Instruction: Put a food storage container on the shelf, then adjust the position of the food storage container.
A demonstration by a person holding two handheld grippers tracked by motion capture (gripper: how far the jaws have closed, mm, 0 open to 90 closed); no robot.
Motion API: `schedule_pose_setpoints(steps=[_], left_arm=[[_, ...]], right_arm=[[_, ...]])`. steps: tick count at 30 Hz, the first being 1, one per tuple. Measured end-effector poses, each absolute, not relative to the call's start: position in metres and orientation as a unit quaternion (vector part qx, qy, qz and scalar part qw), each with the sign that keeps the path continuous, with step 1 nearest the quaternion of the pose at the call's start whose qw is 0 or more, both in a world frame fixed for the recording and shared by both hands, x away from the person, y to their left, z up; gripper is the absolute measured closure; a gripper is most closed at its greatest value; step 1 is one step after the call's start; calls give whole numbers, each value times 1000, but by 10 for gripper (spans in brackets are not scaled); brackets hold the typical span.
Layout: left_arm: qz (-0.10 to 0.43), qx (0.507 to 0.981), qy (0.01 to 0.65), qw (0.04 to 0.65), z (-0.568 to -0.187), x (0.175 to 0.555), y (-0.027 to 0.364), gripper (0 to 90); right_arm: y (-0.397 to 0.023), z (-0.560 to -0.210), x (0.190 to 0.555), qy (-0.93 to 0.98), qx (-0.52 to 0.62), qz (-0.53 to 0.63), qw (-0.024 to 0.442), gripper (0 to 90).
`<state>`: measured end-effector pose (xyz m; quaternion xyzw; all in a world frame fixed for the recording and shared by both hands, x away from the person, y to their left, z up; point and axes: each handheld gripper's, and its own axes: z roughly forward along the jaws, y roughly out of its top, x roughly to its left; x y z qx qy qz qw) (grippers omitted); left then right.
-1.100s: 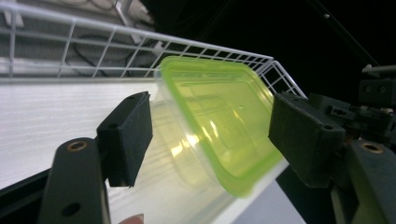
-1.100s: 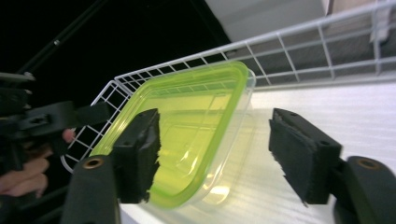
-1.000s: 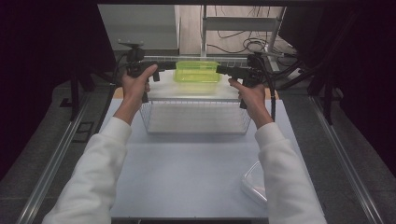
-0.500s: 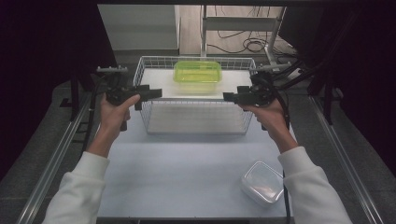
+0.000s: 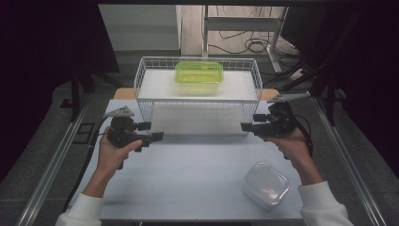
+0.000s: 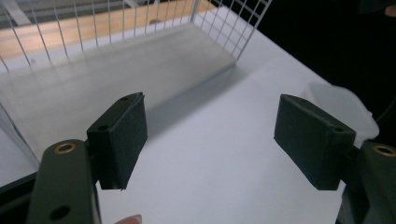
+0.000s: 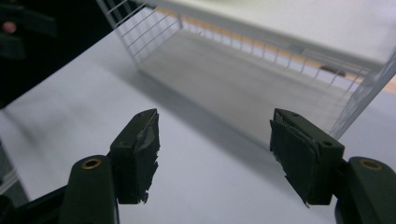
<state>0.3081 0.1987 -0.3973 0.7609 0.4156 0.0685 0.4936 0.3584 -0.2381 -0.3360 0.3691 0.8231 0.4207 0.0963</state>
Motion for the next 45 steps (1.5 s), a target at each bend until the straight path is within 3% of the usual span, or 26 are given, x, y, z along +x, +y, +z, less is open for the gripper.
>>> schedule_pose_setpoints(steps=[15, 29, 45], left_arm=[[60, 772, 439, 456, -423, 276, 206, 265], [63, 773, 438, 454, -431, 270, 203, 266], [58, 779, 436, 447, -435, 275, 199, 262]], right_arm=[[-243, -391, 314, 844, 372, 381, 62, 366], [-250, -402, 306, 844, 388, 360, 87, 371], [-277, -419, 306, 848, 418, 308, 105, 492]])
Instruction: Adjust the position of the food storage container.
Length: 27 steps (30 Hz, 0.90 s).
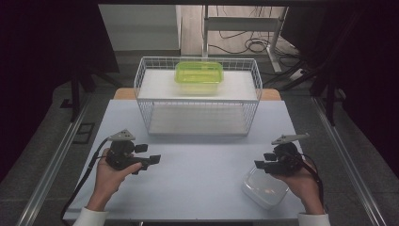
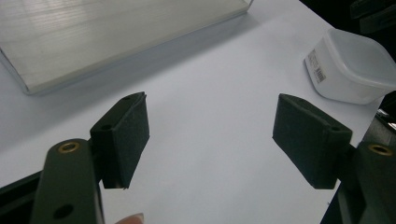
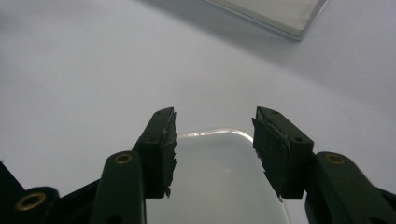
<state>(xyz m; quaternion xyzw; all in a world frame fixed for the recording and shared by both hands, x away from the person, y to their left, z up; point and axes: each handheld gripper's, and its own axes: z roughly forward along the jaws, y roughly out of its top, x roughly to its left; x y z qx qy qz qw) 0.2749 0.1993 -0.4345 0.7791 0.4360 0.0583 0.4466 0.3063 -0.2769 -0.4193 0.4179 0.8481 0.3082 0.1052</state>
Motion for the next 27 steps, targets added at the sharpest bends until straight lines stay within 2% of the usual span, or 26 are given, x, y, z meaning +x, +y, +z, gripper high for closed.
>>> schedule_pose_setpoints(steps=[9, 18, 22, 27], left_arm=[[56, 782, 436, 441, -438, 279, 198, 260], [53, 787, 433, 437, -440, 279, 195, 259], [52, 785, 433, 440, -438, 278, 196, 259], [51, 785, 432, 441, -438, 278, 197, 259]], right_arm=[[-288, -422, 313, 847, 426, 296, 115, 592], [-297, -429, 317, 847, 440, 271, 124, 737], [-311, -422, 305, 838, 454, 277, 122, 852], [-321, -419, 289, 835, 465, 268, 124, 883]])
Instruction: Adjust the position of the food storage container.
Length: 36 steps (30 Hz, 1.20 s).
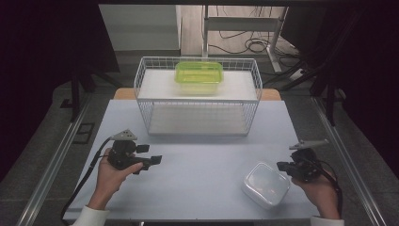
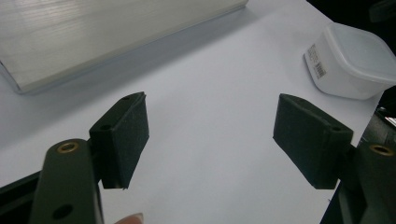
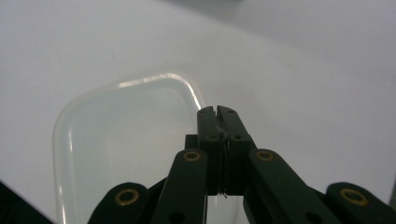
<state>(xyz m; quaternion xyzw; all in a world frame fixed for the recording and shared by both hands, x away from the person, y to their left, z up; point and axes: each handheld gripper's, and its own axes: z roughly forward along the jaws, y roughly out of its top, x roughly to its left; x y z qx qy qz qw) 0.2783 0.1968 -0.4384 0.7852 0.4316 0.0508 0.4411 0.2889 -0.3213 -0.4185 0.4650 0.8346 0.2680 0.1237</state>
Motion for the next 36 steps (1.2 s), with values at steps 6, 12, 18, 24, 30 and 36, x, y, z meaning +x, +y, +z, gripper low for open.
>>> schedule_pose_setpoints(steps=[6, 12, 18, 24, 30, 36], left_arm=[[47, 786, 431, 441, -440, 279, 195, 259], [46, 786, 432, 440, -441, 280, 194, 259], [48, 785, 434, 439, -441, 280, 195, 259], [47, 787, 433, 436, -442, 280, 193, 259], [48, 787, 433, 436, -442, 280, 194, 259], [48, 788, 435, 434, -444, 282, 194, 259]], right_arm=[[-342, -417, 265, 825, 488, 253, 131, 887], [-358, -430, 248, 828, 509, 207, 116, 888], [-356, -450, 237, 841, 505, 171, 93, 888], [-343, -463, 240, 855, 491, 155, 67, 887], [-330, -463, 244, 863, 477, 149, 69, 888], [-325, -464, 247, 864, 476, 149, 71, 888]])
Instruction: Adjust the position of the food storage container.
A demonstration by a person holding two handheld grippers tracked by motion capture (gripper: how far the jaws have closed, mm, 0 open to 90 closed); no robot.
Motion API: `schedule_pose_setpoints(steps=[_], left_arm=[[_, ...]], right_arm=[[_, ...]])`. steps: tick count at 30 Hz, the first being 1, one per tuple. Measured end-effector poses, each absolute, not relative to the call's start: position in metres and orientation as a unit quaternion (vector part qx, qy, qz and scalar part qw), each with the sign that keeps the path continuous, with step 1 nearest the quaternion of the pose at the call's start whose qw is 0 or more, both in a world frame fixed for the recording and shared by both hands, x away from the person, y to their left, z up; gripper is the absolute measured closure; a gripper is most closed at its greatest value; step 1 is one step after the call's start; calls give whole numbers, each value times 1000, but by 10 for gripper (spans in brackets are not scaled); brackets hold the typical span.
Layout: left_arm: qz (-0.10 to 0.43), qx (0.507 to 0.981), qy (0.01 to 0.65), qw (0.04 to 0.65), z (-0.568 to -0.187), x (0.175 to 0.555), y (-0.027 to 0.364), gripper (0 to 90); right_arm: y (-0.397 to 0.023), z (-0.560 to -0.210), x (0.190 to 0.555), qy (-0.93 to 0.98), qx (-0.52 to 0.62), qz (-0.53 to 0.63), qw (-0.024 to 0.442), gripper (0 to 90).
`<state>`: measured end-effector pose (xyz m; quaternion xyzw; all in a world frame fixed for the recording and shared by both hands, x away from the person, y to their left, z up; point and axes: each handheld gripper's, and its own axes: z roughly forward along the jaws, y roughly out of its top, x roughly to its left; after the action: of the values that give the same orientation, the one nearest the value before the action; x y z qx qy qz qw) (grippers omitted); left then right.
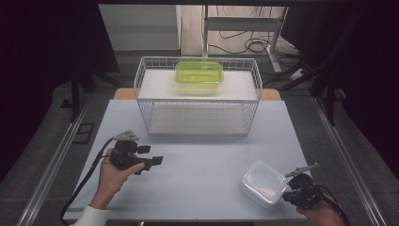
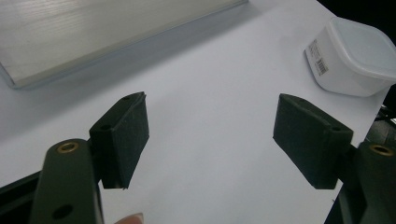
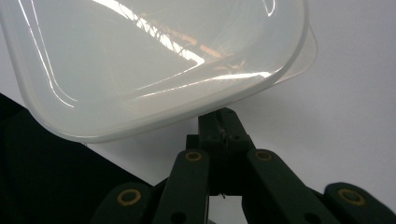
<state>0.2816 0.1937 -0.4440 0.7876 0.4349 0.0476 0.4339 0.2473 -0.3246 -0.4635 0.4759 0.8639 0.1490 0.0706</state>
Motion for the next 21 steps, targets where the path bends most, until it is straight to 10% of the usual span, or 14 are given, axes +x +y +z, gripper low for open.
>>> schedule_pose_setpoints(steps=[21], left_arm=[[46, 784, 448, 428, -451, 286, 201, 259]], right_arm=[[-282, -467, 283, 880, 440, 152, 90, 888]])
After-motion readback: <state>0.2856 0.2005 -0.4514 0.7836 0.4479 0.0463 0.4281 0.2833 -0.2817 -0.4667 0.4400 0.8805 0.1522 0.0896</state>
